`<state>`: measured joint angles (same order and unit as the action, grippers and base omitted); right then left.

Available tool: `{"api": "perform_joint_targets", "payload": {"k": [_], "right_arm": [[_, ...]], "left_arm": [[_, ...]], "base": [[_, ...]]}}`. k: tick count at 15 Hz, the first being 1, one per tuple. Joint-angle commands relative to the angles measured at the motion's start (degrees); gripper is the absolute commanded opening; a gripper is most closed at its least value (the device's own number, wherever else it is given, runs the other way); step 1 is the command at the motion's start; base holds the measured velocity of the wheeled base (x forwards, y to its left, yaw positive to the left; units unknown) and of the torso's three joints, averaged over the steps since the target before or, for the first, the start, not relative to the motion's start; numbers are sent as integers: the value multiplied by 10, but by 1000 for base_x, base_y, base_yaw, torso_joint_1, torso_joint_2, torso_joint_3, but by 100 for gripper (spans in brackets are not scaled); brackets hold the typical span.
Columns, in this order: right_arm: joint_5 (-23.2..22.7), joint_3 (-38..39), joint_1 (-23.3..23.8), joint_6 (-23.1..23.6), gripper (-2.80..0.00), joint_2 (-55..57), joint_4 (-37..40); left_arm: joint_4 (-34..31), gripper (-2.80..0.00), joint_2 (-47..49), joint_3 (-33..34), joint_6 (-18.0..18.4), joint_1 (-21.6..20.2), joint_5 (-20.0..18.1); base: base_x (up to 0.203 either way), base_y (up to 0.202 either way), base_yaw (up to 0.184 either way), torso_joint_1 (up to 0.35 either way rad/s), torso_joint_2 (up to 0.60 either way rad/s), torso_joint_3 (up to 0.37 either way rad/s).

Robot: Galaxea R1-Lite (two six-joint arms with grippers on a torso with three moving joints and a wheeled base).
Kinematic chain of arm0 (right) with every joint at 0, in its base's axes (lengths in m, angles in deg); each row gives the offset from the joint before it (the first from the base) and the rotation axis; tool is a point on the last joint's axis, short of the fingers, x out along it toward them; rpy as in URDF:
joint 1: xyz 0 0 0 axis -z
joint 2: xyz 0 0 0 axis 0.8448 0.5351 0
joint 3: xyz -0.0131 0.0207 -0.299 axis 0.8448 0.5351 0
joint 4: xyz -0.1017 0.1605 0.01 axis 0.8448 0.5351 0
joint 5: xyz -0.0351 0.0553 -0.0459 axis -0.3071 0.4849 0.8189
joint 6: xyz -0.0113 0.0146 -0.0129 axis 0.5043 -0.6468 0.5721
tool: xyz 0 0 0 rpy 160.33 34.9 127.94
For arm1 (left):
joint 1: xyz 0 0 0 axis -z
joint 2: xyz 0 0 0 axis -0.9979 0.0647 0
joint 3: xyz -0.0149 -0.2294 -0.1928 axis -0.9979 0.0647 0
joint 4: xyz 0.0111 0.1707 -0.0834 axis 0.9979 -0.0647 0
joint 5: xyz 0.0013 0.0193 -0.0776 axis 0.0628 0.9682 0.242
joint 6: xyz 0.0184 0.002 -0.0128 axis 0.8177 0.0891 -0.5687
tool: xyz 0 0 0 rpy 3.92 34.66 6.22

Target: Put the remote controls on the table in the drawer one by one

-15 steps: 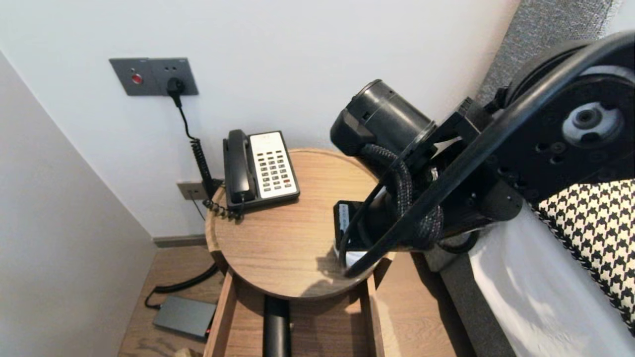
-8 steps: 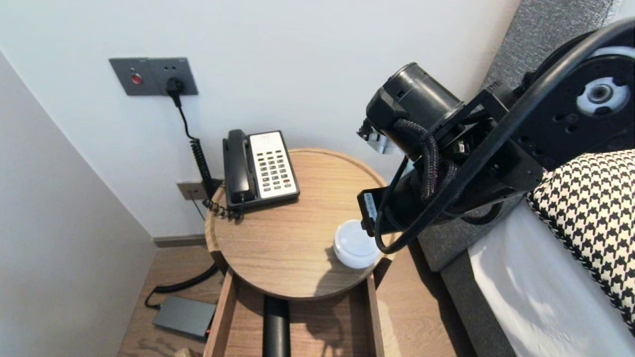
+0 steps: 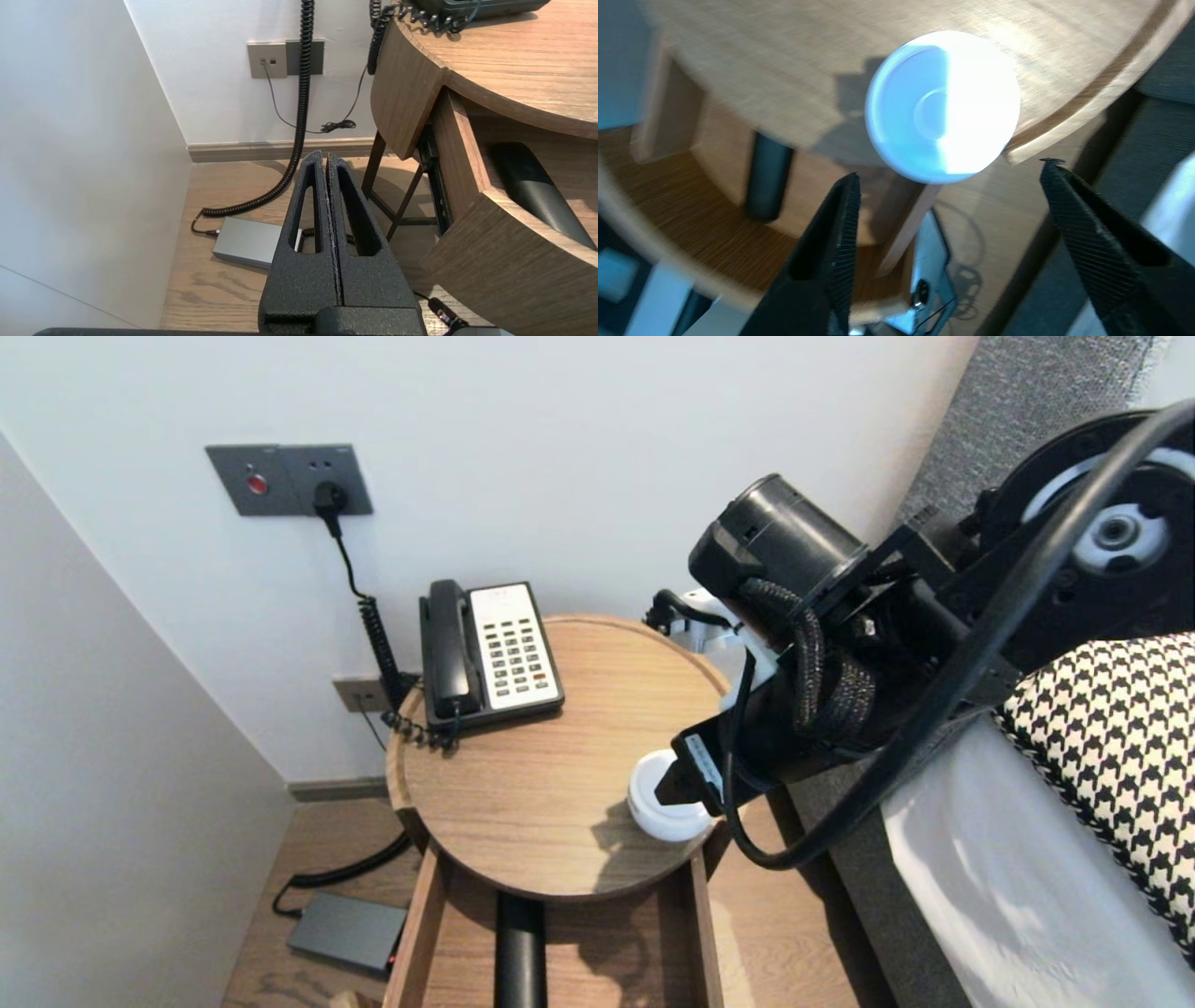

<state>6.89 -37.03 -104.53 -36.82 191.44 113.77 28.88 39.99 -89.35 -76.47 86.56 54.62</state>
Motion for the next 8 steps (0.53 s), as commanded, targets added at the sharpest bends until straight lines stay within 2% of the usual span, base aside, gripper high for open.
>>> {"api": "perform_joint_targets", "payload": {"k": [1,8], "right_arm": [[19,-11,-1,-2,0,32,1],[19,-31,9,-1,0,78,1]], "left_arm": [[0,-280,-1,5,0,0,0],[0,-280,-1,5,0,0,0]], "base": [[0,0,0,0,0,0],[0,0,0,0,0,0]]}}
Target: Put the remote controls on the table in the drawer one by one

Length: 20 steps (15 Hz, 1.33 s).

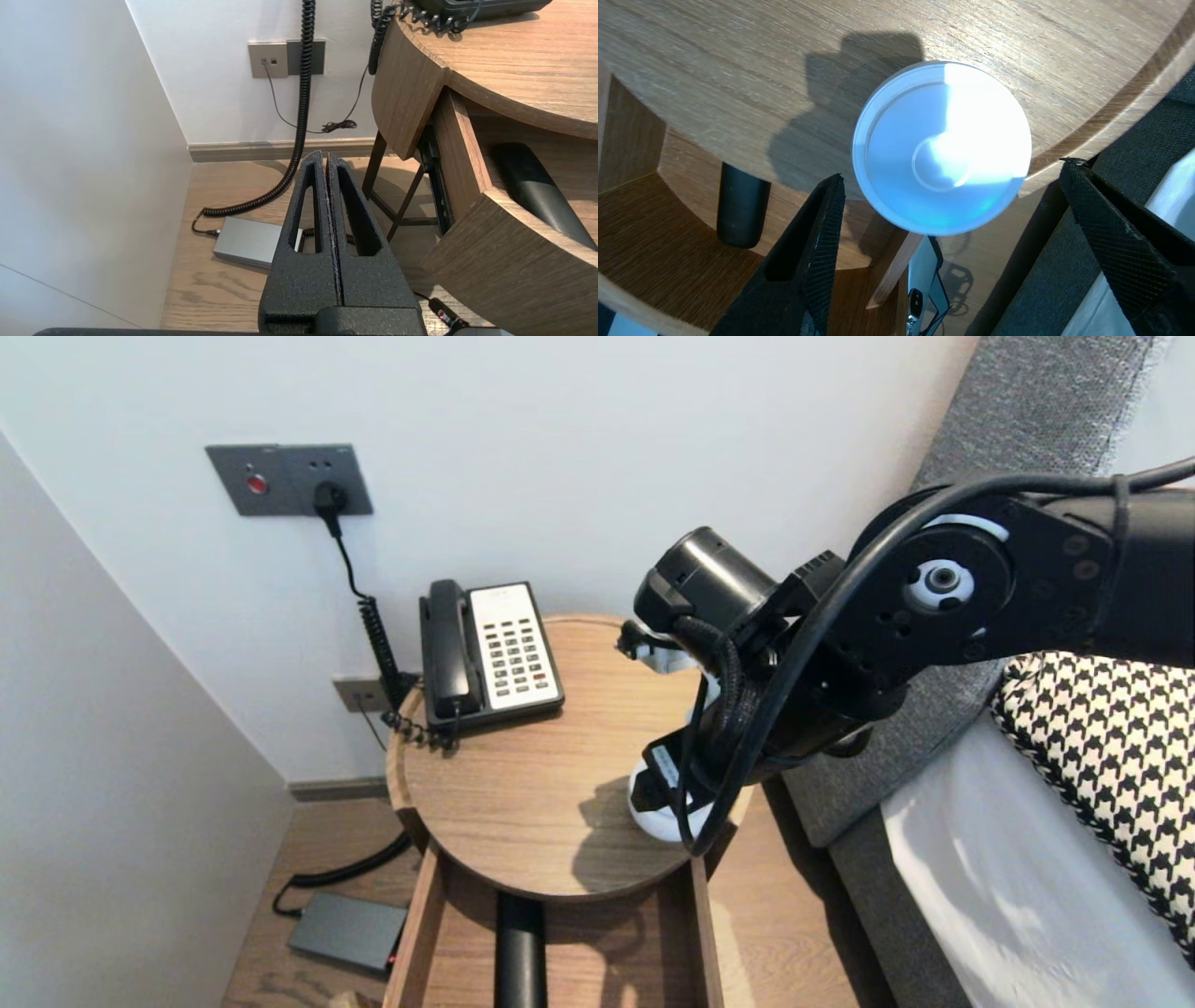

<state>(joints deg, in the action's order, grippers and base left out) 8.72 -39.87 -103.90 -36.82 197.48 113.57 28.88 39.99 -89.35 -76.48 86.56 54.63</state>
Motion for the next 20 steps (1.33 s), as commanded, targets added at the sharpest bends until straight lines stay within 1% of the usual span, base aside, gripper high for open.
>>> {"api": "perform_joint_targets", "payload": {"k": [1,9,13,16,17,20], "right_arm": [[1,-3,4,0,0,20,3],[0,-6,7,-2,0,56,2],[-2,-12,12,-3,0,70,-21],[-2,-14,15,-3,0,72,-21],[-1,-14,15,-3,-280,72,-21],[-1,-12,16,-4,-280,69,-18]], "left_arm": [[0,-280,-1,5,0,0,0],[0,-280,-1,5,0,0,0],[0,-280,-1,5,0,0,0],[0,-280,-1,5,0,0,0],[0,-280,-1,5,0,0,0],[0,-280,-1,5,0,0,0]], "base": [[0,0,0,0,0,0],[0,0,0,0,0,0],[0,0,0,0,0,0],[0,0,0,0,0,0],[0,0,0,0,0,0],[0,0,0,0,0,0]]}}
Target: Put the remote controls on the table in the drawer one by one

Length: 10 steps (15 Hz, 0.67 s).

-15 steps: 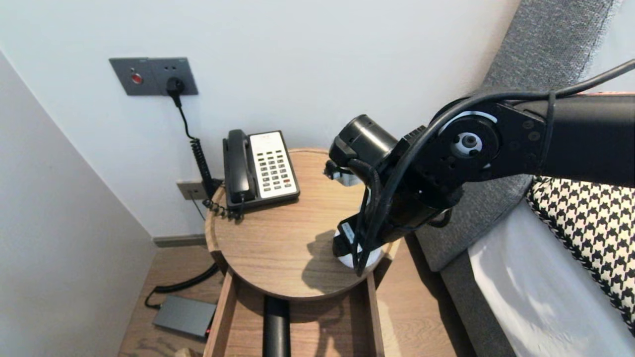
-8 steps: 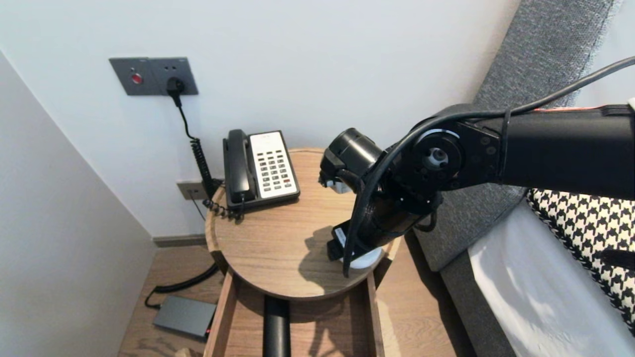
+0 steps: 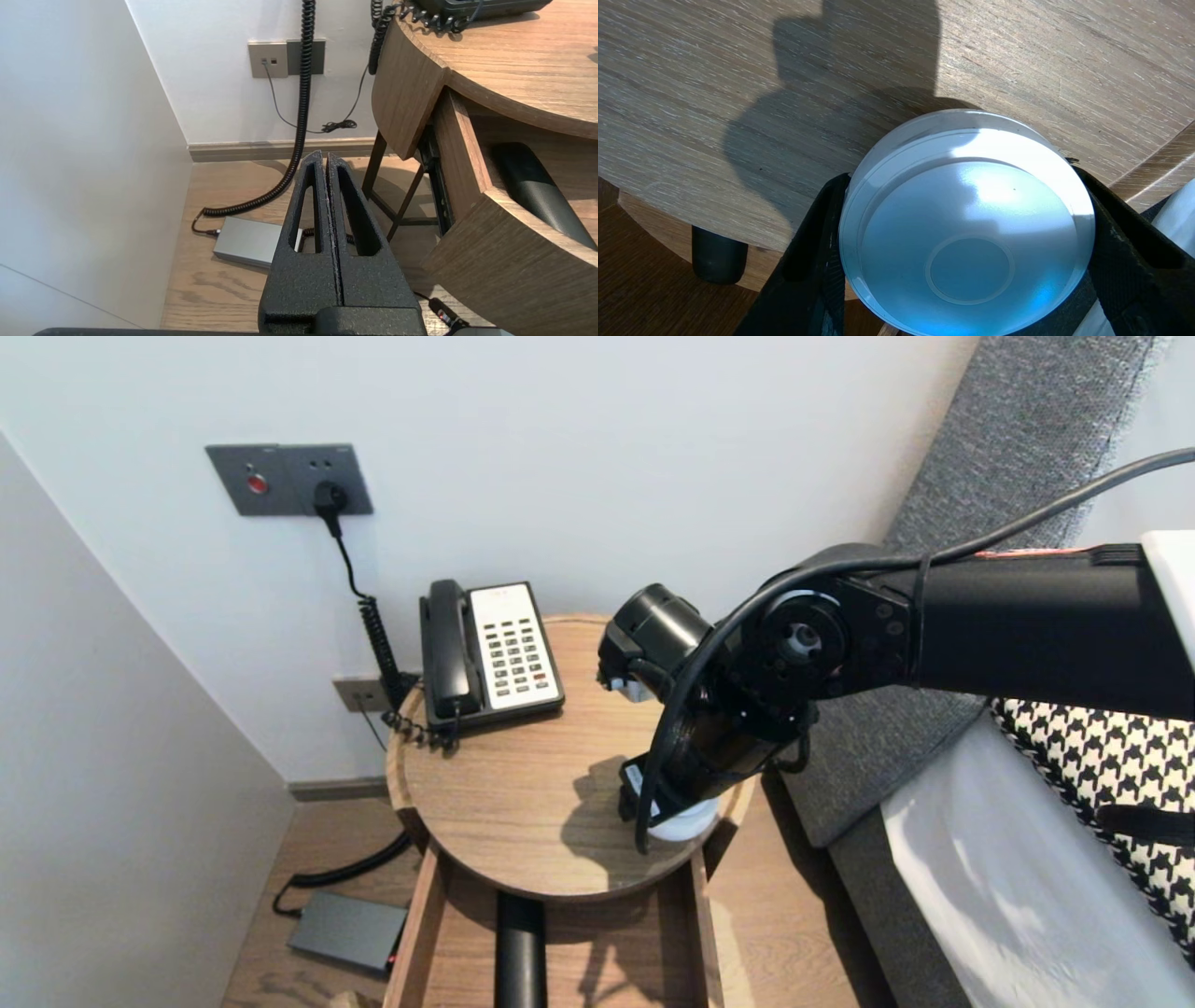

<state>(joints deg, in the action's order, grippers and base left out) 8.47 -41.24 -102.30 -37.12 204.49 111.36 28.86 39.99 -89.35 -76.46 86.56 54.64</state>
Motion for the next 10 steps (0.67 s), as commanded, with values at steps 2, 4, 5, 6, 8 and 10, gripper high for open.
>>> {"api": "perform_joint_targets", "payload": {"k": [2,4,5,6,8,10], "right_arm": [[2,8,-1,-2,-280,-4,5],[1,-1,-2,-4,-280,-11,6],[1,-3,-3,-5,-280,-20,7],[0,0,-5,-8,-280,-30,8],[0,5,-23,-17,-280,-52,8],[0,11,-49,-31,-280,-70,12]], "left_arm": [[1,-280,-1,5,0,0,0],[1,-280,-1,5,0,0,0],[1,-280,-1,5,0,0,0],[1,-280,-1,5,0,0,0],[1,-280,-1,5,0,0,0],[1,-280,-1,5,0,0,0]], "base": [[0,0,0,0,0,0],[0,0,0,0,0,0],[0,0,0,0,0,0],[0,0,0,0,0,0],[0,0,0,0,0,0],[0,0,0,0,0,0]]}}
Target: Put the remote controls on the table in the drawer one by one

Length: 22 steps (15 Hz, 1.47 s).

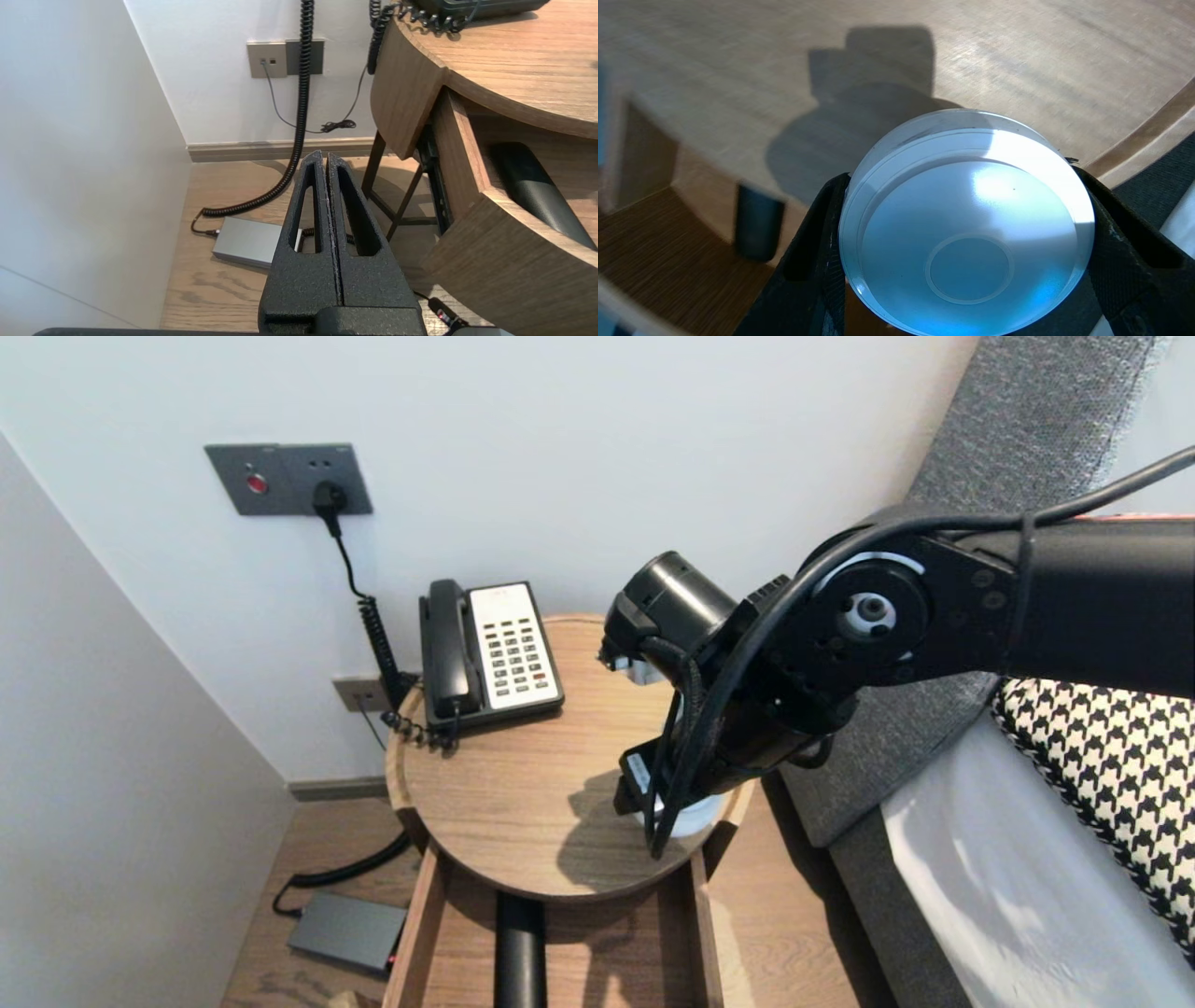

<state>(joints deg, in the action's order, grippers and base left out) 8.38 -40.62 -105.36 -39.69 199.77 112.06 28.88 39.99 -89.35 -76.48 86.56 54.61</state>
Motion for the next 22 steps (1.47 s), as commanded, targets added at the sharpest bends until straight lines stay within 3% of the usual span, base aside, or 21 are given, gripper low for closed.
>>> {"api": "perform_joint_targets", "payload": {"k": [1,9,12,22], "right_arm": [[0,13,-32,-14,-280,-29,13],[-2,94,-170,-79,-280,-26,24],[-3,111,-181,-97,-280,-16,16],[-1,263,-182,-107,-280,3,-139]], "left_arm": [[0,-280,-1,5,0,0,0],[0,-280,-1,5,0,0,0],[0,-280,-1,5,0,0,0],[0,-280,-1,5,0,0,0]], "base": [[0,0,0,0,0,0],[0,0,0,0,0,0],[0,0,0,0,0,0],[0,0,0,0,0,0]]}}
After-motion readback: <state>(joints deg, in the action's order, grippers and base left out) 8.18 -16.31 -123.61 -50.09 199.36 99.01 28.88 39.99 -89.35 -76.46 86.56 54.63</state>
